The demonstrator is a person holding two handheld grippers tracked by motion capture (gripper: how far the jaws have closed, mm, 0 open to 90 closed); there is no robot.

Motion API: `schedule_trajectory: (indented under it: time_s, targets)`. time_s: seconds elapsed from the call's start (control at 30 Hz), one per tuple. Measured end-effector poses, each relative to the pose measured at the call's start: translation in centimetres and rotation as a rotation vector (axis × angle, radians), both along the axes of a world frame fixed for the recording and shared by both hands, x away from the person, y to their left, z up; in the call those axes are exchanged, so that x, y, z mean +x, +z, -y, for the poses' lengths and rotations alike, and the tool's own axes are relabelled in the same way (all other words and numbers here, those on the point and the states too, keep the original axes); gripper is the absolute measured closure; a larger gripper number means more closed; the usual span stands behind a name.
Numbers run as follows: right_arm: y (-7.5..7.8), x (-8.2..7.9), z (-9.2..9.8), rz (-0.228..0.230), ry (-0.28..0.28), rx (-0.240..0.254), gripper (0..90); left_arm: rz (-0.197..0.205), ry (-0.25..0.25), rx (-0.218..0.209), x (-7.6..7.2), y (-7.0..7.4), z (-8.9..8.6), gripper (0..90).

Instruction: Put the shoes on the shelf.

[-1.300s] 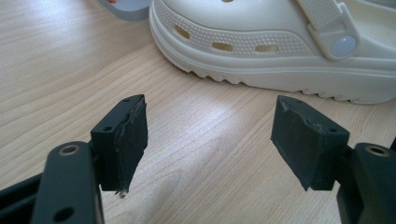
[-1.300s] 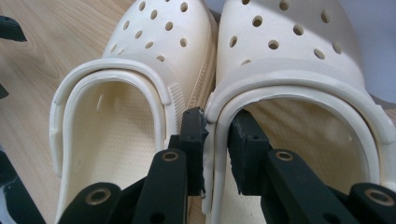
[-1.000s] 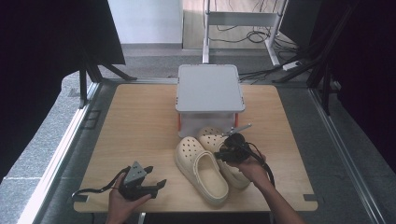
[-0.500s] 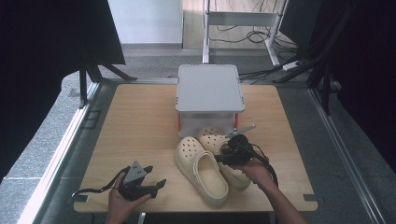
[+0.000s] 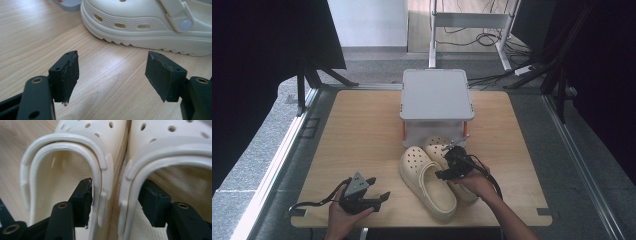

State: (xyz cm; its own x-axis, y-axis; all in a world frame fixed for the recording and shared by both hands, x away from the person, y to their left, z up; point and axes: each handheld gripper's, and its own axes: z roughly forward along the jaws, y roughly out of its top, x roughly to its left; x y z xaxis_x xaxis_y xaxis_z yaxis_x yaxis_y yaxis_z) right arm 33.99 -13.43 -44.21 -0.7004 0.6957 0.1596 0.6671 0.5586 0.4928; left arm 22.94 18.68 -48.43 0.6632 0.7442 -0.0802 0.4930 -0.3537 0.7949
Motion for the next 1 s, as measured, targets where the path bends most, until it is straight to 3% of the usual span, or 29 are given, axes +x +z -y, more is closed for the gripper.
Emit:
schedule_trajectory:
  time_s: [0.23, 0.27, 0.53, 0.7, 1.0]
  targets:
    - [-0.6, 0.3, -1.0, 0.015, -0.016, -0.040, 56.8, 0.000, -0.005, -0.003, 0.2, 0.0, 0.0, 27.6]
    - [-0.5, 0.2, -1.1, 0.027, -0.023, -0.049, 62.0, 0.001, -0.005, -0.003, 0.2, 0.0, 0.0, 27.6]
    - [-0.3, -0.2, -0.9, 0.051, -0.037, -0.047, 64.7, 0.003, -0.003, -0.003, 0.2, 0.1, 0.0, 27.6]
    - [0.3, -0.5, -0.2, 0.055, -0.011, -0.020, 65.0, 0.002, -0.004, 0.002, 0.3, 0.0, 0.0, 27.6]
    - [2.6, -1.8, 0.9, 0.082, 0.087, 0.033, 65.0, 0.002, -0.005, -0.002, 0.3, 0.0, 0.0, 27.6]
